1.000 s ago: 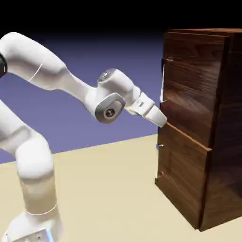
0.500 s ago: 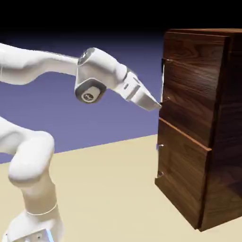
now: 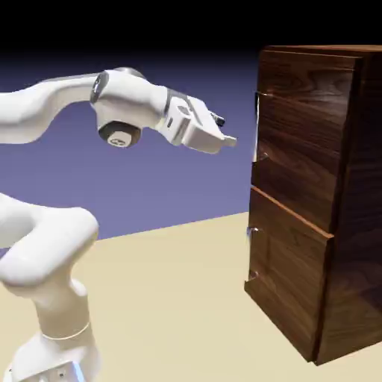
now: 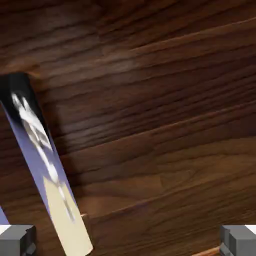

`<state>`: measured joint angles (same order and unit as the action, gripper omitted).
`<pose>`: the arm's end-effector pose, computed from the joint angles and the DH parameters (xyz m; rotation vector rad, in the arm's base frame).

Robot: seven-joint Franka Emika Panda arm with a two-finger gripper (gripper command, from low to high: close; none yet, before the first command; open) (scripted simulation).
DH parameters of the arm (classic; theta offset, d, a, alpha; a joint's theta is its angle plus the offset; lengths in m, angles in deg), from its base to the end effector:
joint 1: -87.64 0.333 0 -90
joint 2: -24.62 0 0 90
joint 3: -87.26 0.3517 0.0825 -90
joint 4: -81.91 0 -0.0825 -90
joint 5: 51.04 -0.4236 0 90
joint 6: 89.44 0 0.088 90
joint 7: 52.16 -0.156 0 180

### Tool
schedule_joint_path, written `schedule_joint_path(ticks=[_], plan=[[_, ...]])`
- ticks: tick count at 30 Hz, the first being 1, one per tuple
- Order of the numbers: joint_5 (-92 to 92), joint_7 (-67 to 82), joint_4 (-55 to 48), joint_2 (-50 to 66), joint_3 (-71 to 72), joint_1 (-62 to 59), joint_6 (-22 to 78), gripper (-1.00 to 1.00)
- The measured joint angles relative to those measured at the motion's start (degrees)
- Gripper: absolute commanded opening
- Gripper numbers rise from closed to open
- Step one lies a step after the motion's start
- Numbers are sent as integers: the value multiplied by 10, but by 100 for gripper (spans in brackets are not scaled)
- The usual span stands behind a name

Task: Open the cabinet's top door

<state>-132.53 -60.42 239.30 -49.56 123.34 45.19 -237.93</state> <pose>0.3438 0.0034 0.5849 -1.8613 1.1667 -1.4175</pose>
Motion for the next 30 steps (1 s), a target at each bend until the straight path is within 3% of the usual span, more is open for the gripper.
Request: schedule_joint_path(ticks=[21, 27, 28, 30], plan=[[-524, 220, -23, -267, 232, -277, 164, 0], [-576, 217, -89, -263, 257, -364, 180, 0], [-580, 217, -94, -263, 259, -370, 181, -100], [-580, 217, -94, -263, 259, -370, 181, -100]])
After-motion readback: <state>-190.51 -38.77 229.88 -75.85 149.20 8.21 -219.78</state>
